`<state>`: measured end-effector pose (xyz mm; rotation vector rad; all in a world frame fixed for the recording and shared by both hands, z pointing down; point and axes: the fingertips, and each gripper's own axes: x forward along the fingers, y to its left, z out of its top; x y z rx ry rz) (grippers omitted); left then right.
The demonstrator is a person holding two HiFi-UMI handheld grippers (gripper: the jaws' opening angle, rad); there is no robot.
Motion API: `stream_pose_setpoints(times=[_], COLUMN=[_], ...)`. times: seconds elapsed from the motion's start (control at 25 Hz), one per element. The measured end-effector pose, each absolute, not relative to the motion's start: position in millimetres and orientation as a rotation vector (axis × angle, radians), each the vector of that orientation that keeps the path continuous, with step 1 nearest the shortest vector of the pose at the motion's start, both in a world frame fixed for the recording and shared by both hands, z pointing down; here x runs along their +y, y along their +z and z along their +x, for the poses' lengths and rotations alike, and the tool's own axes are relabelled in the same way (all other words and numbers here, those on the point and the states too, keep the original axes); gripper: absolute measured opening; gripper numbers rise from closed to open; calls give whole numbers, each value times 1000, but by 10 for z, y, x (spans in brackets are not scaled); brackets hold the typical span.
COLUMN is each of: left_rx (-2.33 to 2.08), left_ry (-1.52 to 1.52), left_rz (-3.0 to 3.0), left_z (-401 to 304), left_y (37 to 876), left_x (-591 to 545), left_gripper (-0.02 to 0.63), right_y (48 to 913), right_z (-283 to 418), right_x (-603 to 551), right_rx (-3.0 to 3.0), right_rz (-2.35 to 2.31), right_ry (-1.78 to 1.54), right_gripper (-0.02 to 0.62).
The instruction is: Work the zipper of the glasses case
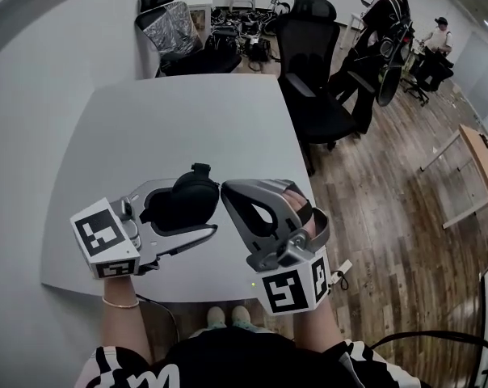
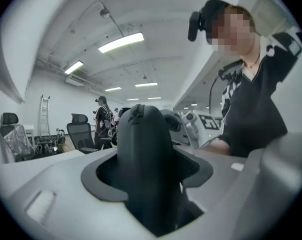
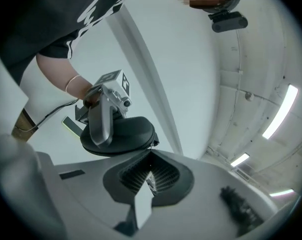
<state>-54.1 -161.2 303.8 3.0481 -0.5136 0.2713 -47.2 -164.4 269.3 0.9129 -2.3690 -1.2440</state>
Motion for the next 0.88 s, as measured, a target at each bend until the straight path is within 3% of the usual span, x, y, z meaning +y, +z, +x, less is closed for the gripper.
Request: stream_pose_setpoints(times=[0.32,0.88], left_rx=[-534,-693], left_ry=[161,-286], left_rz=[2978,2892], left_z=[-602,-795], left_y=[3019,2399], left_x=[-1649,-1929], left_gripper=[277,281], right_y=[2763,3088], right_z=[-507,-741], right_x=[-1706,-1654], right_rx=[-2372,-2424], right_rz=[903,805], right_ry=[-1218,-1145], right_gripper=[5,5])
